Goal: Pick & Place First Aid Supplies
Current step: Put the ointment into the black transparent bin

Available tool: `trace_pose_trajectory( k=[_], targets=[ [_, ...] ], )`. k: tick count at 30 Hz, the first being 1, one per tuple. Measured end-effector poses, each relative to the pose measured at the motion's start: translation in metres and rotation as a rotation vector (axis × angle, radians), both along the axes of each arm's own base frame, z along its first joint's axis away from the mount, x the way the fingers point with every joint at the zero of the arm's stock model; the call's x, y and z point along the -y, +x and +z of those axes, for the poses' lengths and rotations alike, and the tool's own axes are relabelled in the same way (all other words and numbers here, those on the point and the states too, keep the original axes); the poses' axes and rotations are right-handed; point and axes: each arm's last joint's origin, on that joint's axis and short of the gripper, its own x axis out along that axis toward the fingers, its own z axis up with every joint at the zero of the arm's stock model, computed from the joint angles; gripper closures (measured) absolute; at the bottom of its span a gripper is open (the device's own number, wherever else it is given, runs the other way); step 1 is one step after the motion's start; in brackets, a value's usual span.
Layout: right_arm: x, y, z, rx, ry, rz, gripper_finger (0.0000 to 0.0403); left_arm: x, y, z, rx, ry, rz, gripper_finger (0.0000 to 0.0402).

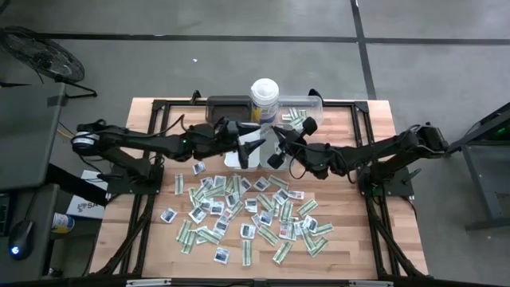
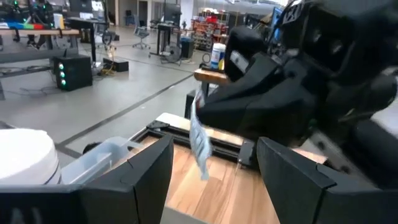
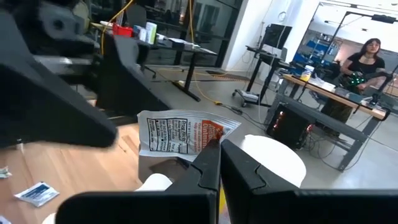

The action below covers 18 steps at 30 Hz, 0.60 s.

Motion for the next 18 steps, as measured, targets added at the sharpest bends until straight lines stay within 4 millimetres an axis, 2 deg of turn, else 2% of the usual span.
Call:
trace_pose_trajectory(
  k=[9, 18],
  targets=[
    [-0.0082, -0.0005, -0.0009, -0.011, -0.002, 0.042, 0.0403, -0.0006, 0.0102, -0.0018, -0.008, -0.010, 0.023, 0.0202],
    [-0.0085, -0.0006, -0.0022, -0.027, -0.005, 0.042, 0.0403, -0.0004, 0.0102, -0.0027, -0.011, -0.029, 0.019, 0.0312]
  ],
)
